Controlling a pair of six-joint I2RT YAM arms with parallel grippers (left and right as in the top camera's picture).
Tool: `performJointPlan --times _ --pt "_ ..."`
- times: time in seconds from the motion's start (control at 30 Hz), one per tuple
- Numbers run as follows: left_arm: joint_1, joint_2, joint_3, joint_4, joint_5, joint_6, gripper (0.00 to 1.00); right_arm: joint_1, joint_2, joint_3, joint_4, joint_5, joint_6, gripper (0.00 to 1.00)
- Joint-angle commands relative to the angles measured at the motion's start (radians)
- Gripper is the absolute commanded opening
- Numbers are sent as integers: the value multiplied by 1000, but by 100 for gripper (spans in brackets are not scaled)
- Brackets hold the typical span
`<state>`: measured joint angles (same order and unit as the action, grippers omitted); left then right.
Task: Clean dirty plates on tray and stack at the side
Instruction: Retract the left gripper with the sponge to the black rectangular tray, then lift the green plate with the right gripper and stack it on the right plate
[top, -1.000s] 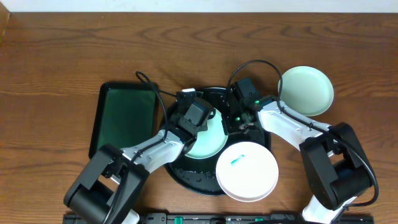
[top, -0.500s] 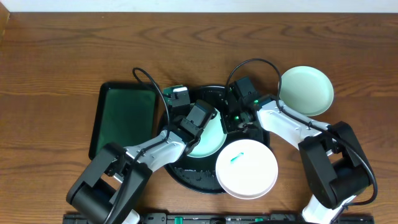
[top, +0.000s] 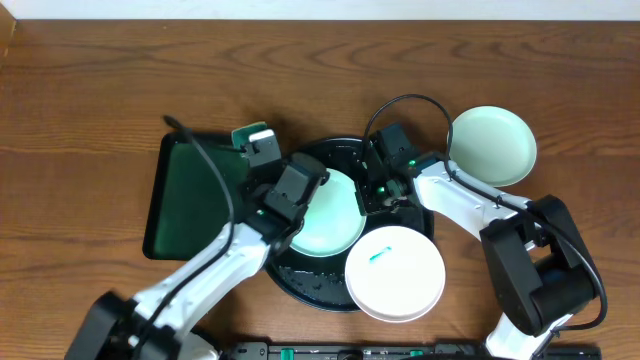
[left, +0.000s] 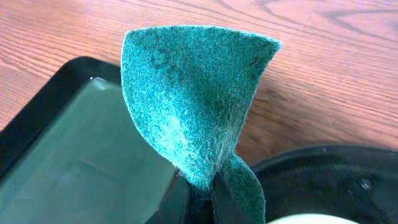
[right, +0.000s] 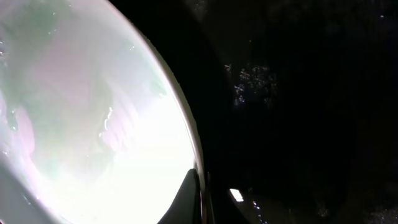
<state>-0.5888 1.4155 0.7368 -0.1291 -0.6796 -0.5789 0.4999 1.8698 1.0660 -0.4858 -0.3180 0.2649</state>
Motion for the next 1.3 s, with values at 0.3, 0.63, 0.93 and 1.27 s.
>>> performJointPlan --times 0.3,0.63,0.93,1.27 --pt "208 -272 -8 -348 152 -1 7 101 -181 69 -110 473 -88 1" --pt "338 -280 -8 -453 186 -2 8 318 -360 73 -3 1031 -360 1" --pt "344 -280 -8 -469 188 -2 7 471 -380 73 240 1417 -931 1" --pt "344 -280 -8 -469 210 -2 7 556 -379 73 295 1433 -1153 1"
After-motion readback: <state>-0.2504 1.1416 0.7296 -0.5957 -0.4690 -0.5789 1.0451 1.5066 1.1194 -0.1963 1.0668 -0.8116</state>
